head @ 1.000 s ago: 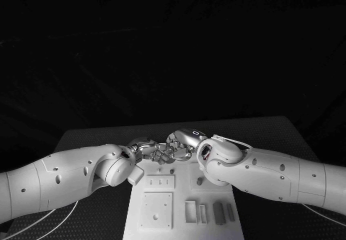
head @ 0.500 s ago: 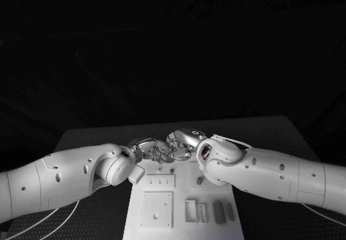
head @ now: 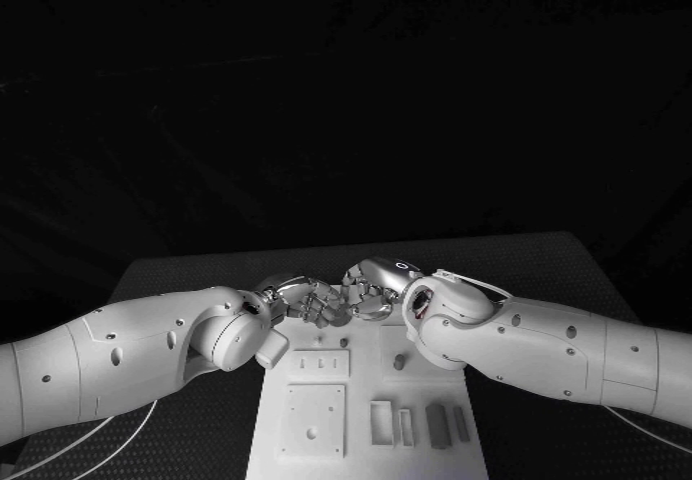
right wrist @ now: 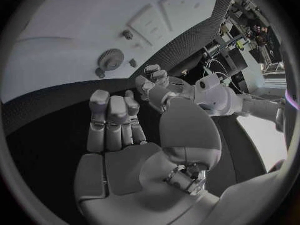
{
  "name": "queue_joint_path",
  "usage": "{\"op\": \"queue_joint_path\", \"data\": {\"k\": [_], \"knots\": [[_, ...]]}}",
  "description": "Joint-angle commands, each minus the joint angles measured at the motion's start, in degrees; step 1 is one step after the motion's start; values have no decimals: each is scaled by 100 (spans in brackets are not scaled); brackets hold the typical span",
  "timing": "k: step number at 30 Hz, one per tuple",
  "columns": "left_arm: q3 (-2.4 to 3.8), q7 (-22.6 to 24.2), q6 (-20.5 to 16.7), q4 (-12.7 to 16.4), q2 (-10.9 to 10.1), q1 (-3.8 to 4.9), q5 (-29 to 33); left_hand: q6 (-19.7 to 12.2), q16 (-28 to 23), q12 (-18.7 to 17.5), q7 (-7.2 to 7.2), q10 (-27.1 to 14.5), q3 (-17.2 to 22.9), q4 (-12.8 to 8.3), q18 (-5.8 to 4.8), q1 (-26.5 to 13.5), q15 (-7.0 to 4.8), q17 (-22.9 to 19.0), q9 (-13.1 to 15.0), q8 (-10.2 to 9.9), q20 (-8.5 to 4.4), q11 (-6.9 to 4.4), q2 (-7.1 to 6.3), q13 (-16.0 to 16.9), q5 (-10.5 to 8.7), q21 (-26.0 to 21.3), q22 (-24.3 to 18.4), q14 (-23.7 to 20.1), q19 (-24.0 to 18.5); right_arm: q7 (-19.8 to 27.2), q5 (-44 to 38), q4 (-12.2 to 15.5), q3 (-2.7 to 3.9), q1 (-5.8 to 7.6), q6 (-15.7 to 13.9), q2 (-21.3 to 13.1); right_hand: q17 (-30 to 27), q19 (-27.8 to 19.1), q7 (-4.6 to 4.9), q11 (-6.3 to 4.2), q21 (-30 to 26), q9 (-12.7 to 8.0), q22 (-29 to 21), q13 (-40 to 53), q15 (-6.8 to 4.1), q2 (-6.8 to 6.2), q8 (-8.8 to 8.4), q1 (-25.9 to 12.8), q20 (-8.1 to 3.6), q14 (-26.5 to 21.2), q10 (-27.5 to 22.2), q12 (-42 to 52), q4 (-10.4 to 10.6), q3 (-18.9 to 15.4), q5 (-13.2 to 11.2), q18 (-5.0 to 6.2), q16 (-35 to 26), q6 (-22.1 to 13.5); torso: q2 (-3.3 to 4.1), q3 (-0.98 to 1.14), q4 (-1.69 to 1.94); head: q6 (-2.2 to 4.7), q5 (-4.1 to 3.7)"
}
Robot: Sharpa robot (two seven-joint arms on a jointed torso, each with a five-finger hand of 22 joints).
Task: Assemble the parts on the task board
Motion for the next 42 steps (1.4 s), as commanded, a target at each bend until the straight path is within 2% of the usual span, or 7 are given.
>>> {"op": "queue_joint_path", "data": {"k": [1,5,11,16,24,32,42], "knots": [[5,-4,69,-9,-7,5,-493,356,40,22,-342,-44,42,6,-83,79,-9,-10,15,-21,-5,9,22,7,-68,34,106,-18,-39,381,552,-32,1,-1,-218,-68,-7,-28,71,4,-42,-20,-23,-52,19,-291,-114,-94,33,-102,-244,-76,188,29,-27,225,-51,778,-2,1,3,5,5],[7,-12,18,-70,-38,8,-876,382,94,58,-349,-4,34,22,-86,115,-31,-15,27,-31,-5,-11,-4,20,-161,55,107,39,-69,729,1201,125,1,2,-372,-309,-90,-311,332,245,-256,-169,-89,-159,263,-660,-533,-174,68,-372,-558,-276,339,-31,-22,224,-265,59,-3,3,8,-3,34],[11,-181,147,-196,-122,23,-1179,439,227,136,-367,107,-5,41,-86,154,-94,2,44,-43,-64,-66,-12,46,-275,214,136,143,-7,1088,1732,109,3,45,-755,-606,-240,-875,625,549,-602,-357,-147,-331,544,-754,-888,-128,299,-890,-1093,-478,249,-350,-1,140,-560,-566,-11,9,-13,-9,78],[14,-489,546,-264,-142,96,-1488,471,622,503,-375,396,-57,9,-48,215,-254,144,55,-83,-212,-237,-2,265,-222,562,147,363,220,1190,2225,-127,24,209,-844,-783,-299,-918,641,565,-645,-387,-151,-418,562,-710,-884,-46,368,-935,-1146,-445,329,-390,111,160,-565,-571,-8,15,-17,-9,91],[13,-1346,1084,-210,-171,210,-2045,553,2149,2377,-484,140,-82,10,43,224,-715,611,124,-158,-647,-450,-15,1612,-49,1700,127,506,645,1445,2682,-855,88,469,-751,-779,-352,-933,632,558,-668,-414,-146,-513,556,-696,-861,39,425,-957,-1164,-399,421,-383,119,196,-550,-537,-55,12,-16,-55,107],[9,-2214,1376,-182,-157,330,-2602,550,3023,3523,-557,232,-85,-5,161,223,-1064,697,162,-210,-941,-535,47,2336,-82,2406,118,823,1073,1606,3331,-1946,146,604,-341,-380,-522,-1202,617,553,-857,-433,-164,-798,563,-628,-770,-75,569,-1220,-1321,-508,460,-604,382,202,-701,-403,-160,21,-19,-191,145],[-23,-2345,1355,-170,89,368,-3209,627,3409,3952,-609,174,-61,9,251,99,-1241,659,229,-163,-1108,-590,79,2569,-62,2804,77,1009,1358,2016,3936,-2617,146,606,121,105,-1734,-2403,711,771,-2364,-515,-861,-2608,1040,-486,-708,-258,1065,-2208,-1600,-2096,345,-651,498,-29,-2198,-476,-241,34,-33,-296,159]]}}
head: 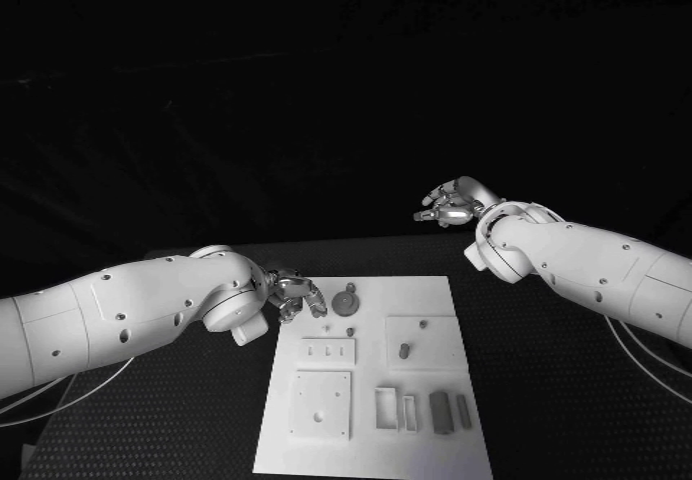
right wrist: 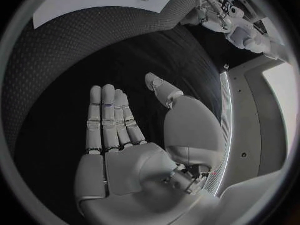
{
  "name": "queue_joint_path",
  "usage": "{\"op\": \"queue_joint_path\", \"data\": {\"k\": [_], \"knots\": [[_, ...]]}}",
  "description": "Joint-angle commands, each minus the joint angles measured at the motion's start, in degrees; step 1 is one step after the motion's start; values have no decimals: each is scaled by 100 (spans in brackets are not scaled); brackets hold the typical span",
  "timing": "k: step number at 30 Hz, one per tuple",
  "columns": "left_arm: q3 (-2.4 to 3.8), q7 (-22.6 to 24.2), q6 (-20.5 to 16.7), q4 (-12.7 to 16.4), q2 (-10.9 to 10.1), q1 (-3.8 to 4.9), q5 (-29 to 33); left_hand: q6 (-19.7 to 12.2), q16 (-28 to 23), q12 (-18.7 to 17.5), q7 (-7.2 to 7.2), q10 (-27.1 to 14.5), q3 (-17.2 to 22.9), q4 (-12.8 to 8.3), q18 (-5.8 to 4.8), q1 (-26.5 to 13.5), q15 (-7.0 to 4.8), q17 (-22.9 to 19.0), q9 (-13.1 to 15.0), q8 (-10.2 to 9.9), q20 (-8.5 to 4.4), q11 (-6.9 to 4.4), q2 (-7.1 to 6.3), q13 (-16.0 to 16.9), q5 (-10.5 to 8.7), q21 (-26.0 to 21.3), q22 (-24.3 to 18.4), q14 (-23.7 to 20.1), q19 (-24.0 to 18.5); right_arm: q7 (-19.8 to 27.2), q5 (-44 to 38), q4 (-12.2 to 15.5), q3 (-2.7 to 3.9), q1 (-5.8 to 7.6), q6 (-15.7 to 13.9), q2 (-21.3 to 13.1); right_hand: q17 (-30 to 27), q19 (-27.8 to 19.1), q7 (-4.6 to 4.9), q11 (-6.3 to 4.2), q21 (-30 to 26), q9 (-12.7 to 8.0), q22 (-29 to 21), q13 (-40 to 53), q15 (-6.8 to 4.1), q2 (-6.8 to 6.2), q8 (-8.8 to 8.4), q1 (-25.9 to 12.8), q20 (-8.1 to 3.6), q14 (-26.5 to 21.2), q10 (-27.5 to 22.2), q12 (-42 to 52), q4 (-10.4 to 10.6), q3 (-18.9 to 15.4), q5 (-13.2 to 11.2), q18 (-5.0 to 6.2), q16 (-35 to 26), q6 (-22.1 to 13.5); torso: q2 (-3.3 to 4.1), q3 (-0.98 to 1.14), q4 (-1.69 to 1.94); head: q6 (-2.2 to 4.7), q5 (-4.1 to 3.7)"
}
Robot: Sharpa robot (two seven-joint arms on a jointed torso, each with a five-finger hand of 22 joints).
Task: Assemble the parts on the task board
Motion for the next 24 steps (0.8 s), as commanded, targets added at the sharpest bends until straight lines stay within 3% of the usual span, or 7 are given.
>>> {"op": "queue_joint_path", "data": {"k": [1,2,3,6,11,15,24], "knots": [[-14,-219,132,3,110,7,-577,458,54,37,-442,-149,49,2,75,-14,-384,-18,121,59,-725,-156,43,11,18,46,76,404,52,470,582,-136,1,1,497,114,-391,-481,-13,113,-509,-20,-248,-530,234,33,42,-79,144,-425,-165,-511,-57,23,65,-204,-567,-54,-44,3,-10,-53,-8],[-17,-219,107,4,134,6,-638,478,71,48,-449,-151,49,9,77,-27,-390,-24,129,73,-728,-162,42,14,11,62,72,411,57,523,660,-163,1,1,544,139,-629,-785,-65,219,-797,-27,-393,-846,395,81,39,-107,221,-673,-300,-878,-91,49,121,-285,-927,-97,-50,2,-8,-61,-9],[-17,-214,81,12,152,5,-760,494,85,59,-456,-152,50,12,79,-37,-396,-32,135,84,-732,-169,38,16,6,77,68,416,61,590,762,-196,1,1,613,167,-917,-945,-75,232,-1047,-30,-545,-1218,518,123,57,-108,287,-715,-164,-1193,-153,35,157,-322,-1273,-123,-55,3,-1,-68,-14],[-17,-207,-15,43,184,4,-974,507,110,76,-465,-151,55,11,86,-48,-408,-47,141,95,-739,-178,35,16,5,111,65,427,79,706,938,-244,-2,-5,700,211,-1483,-1059,-101,233,-1434,-60,-782,-2039,632,221,107,-71,393,-687,139,-1829,-215,-51,180,-328,-1909,-162,-54,7,14,-71,-18],[-16,-209,-90,79,250,-3,-1303,542,139,92,-479,-151,71,10,83,-65,-418,-69,151,117,-731,-192,16,14,17,105,55,438,98,969,1230,-288,-8,-82,896,244,-1944,-1232,-159,225,-1909,-133,-1032,-2801,669,333,159,-2,505,-693,344,-2359,-215,-144,263,-336,-2381,-207,-57,15,17,-77,-20],[-16,-188,-155,86,275,-41,-1525,581,162,105,-492,-151,78,16,82,-84,-424,-87,161,141,-727,-204,9,11,16,102,50,445,113,1114,1332,-305,-8,-116,939,252,-2210,-1232,-190,212,-2256,-174,-1277,-3174,666,415,201,9,577,-741,464,-2678,-221,-202,304,-305,-2589,-220,-51,19,-3,-84,8],[-15,-143,-382,99,294,-220,-2027,671,203,121,-523,-158,94,19,82,-120,-423,-134,180,195,-720,-232,-10,-7,9,95,50,443,120,1198,1414,-112,-13,-165,1061,174,-2512,-1025,-238,202,-2579,-239,-1492,-3594,643,577,277,-88,635,-605,825,-3119,-252,-432,336,-208,-2646,-178,-38,15,-3,-97,3]]}}
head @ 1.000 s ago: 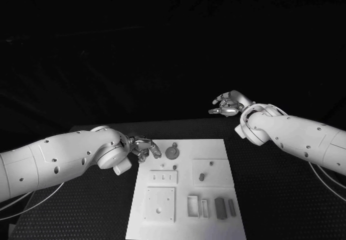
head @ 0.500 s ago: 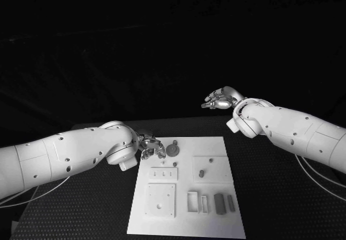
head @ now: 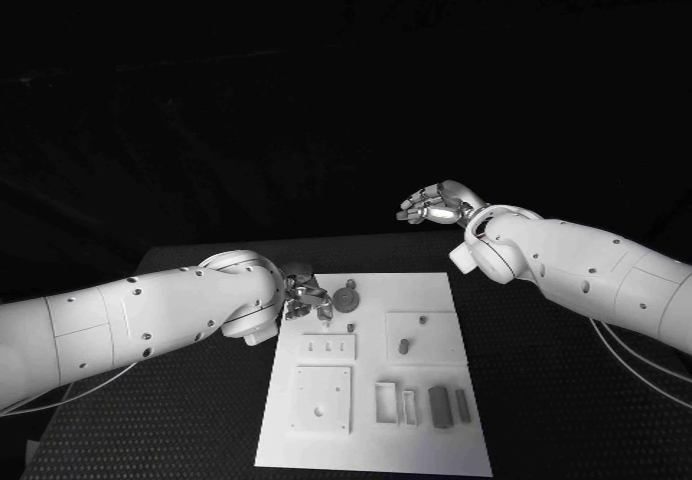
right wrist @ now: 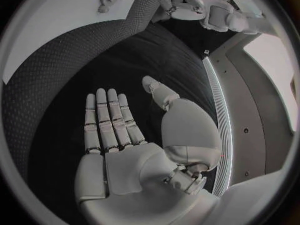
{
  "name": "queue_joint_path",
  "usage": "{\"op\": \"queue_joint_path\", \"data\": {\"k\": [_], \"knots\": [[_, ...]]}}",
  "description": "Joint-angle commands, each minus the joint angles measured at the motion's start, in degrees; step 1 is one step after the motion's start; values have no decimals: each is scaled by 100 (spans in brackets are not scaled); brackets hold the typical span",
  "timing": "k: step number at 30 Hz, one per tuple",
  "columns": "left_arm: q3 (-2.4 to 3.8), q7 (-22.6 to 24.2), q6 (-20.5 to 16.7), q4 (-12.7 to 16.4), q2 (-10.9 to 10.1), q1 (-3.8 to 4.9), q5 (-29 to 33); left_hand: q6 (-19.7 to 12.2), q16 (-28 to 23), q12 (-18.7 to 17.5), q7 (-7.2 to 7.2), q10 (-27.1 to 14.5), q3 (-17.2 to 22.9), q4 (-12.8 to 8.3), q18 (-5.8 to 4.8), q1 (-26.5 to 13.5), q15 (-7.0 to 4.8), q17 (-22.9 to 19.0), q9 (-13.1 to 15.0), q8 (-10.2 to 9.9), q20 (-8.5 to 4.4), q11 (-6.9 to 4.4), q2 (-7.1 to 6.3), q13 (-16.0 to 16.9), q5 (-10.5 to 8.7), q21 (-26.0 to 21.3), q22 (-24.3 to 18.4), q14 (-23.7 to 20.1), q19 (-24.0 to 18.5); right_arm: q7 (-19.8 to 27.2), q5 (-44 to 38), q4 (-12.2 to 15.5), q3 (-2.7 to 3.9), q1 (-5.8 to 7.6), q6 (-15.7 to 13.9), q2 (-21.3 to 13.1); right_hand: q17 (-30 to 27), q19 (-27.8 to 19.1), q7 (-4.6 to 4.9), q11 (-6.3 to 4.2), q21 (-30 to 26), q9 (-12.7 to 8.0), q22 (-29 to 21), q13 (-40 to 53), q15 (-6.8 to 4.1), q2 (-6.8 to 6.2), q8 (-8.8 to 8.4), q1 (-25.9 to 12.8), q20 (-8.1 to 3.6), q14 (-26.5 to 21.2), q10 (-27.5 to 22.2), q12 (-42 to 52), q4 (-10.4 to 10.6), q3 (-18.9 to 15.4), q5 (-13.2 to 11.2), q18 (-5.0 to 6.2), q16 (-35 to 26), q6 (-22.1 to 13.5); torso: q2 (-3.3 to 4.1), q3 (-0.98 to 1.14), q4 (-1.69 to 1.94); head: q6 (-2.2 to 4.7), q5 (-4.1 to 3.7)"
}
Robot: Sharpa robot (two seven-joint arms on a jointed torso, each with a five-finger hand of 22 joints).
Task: Assemble the parts on the task board
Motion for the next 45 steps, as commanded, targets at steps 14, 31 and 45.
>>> {"op": "queue_joint_path", "data": {"k": [14,31,45], "knots": [[4,77,-310,-75,107,-346,-548,736,54,37,-562,-174,36,21,87,-96,-386,-51,196,66,-683,-234,21,-32,1,-7,53,419,26,202,153,183,-3,-39,159,-51,-110,110,16,39,-122,-49,-72,-140,48,65,19,29,12,80,134,-158,-21,-76,-20,85,-19,13,12,-12,1,-90,-36],[5,110,-240,-93,114,-475,-567,791,92,43,-582,-180,35,34,84,-167,-365,-101,209,105,-675,-252,61,-62,32,-11,60,412,17,182,139,230,-3,-45,133,-78,-151,109,38,58,-163,-67,-80,-185,82,50,19,49,18,77,169,-208,-26,-89,-4,86,-29,9,6,-12,1,-146,-57],[6,130,-259,-166,159,-549,-585,804,103,24,-587,-192,58,15,83,-189,-327,-161,203,115,-669,-256,78,-106,28,-25,62,394,-3,177,135,237,-3,-49,114,-77,-185,94,47,63,-198,-83,-81,-219,98,51,18,60,22,60,187,-250,-19,-98,7,80,-42,3,3,-12,1,-151,-47]]}}
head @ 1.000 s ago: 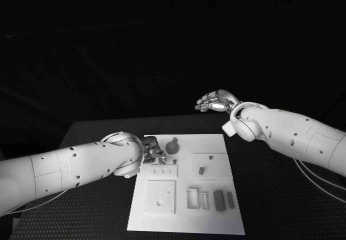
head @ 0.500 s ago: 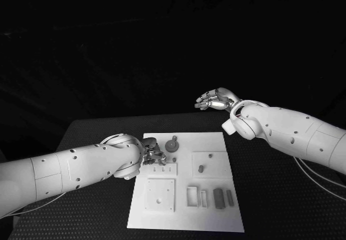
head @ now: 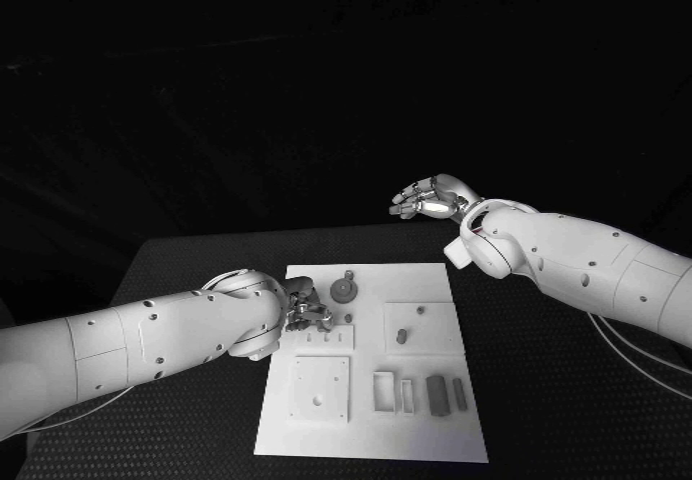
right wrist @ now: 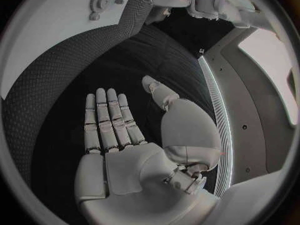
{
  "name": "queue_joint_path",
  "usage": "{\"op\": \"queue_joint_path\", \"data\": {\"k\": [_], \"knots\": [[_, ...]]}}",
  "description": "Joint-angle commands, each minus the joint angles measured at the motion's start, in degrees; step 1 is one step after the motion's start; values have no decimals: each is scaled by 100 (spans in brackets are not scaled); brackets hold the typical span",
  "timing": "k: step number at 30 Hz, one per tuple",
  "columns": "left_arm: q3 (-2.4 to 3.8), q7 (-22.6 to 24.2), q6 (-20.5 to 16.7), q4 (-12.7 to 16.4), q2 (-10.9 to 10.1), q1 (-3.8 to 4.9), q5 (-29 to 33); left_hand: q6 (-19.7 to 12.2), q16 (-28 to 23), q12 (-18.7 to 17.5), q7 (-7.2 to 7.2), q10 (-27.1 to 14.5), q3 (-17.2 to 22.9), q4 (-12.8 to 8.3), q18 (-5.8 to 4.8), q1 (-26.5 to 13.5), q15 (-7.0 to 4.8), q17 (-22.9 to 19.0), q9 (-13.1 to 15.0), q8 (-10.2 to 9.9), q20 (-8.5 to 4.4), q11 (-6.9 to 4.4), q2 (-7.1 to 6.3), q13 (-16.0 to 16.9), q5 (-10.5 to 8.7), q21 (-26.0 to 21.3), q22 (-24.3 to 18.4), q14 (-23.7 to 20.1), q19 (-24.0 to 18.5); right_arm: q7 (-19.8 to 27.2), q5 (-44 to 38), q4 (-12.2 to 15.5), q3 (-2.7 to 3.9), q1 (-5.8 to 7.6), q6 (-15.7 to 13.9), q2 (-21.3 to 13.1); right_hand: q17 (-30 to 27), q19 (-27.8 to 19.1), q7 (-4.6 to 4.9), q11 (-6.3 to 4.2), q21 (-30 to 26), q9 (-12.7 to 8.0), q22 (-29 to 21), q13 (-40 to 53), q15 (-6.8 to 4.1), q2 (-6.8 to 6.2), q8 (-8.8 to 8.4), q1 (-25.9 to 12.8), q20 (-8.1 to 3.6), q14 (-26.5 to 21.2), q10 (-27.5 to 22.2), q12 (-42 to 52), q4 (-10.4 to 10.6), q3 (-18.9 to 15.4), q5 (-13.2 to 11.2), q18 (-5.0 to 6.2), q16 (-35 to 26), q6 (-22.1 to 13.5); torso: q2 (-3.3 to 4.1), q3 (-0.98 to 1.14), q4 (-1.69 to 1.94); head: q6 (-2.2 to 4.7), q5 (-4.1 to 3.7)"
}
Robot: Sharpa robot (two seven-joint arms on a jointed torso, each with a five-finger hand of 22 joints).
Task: Assemble the parts on the task board
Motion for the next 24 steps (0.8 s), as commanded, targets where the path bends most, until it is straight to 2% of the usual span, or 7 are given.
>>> {"op": "queue_joint_path", "data": {"k": [1,8,24], "knots": [[3,79,-12,3,9,-5,-37,775,27,2,-560,-200,45,-3,79,13,-307,-9,201,20,-670,-223,39,-8,15,-25,65,330,-2,52,4,16,1,-4,54,1,-8,22,48,7,-35,-11,-5,-8,29,30,15,38,12,-4,44,-34,15,-33,7,80,-21,2,1,-2,-3,11,-1],[3,70,71,14,16,-25,-48,783,29,1,-562,-200,43,-2,78,9,-303,-18,202,25,-669,-224,35,-14,11,-25,66,327,-3,50,4,25,1,-6,54,-5,-31,16,90,30,-57,-26,-1,-32,43,39,8,38,14,-5,58,-63,31,-40,11,78,-24,-11,1,-1,-2,19,13],[3,70,114,0,14,-72,-99,791,34,4,-564,-196,42,0,77,2,-297,-31,202,32,-667,-226,34,-21,2,-24,69,325,-4,54,4,31,1,-9,67,-4,-44,13,98,32,-69,-32,1,-44,48,39,9,41,15,-6,67,-79,35,-46,13,77,-24,-10,1,-4,2,1,19]]}}
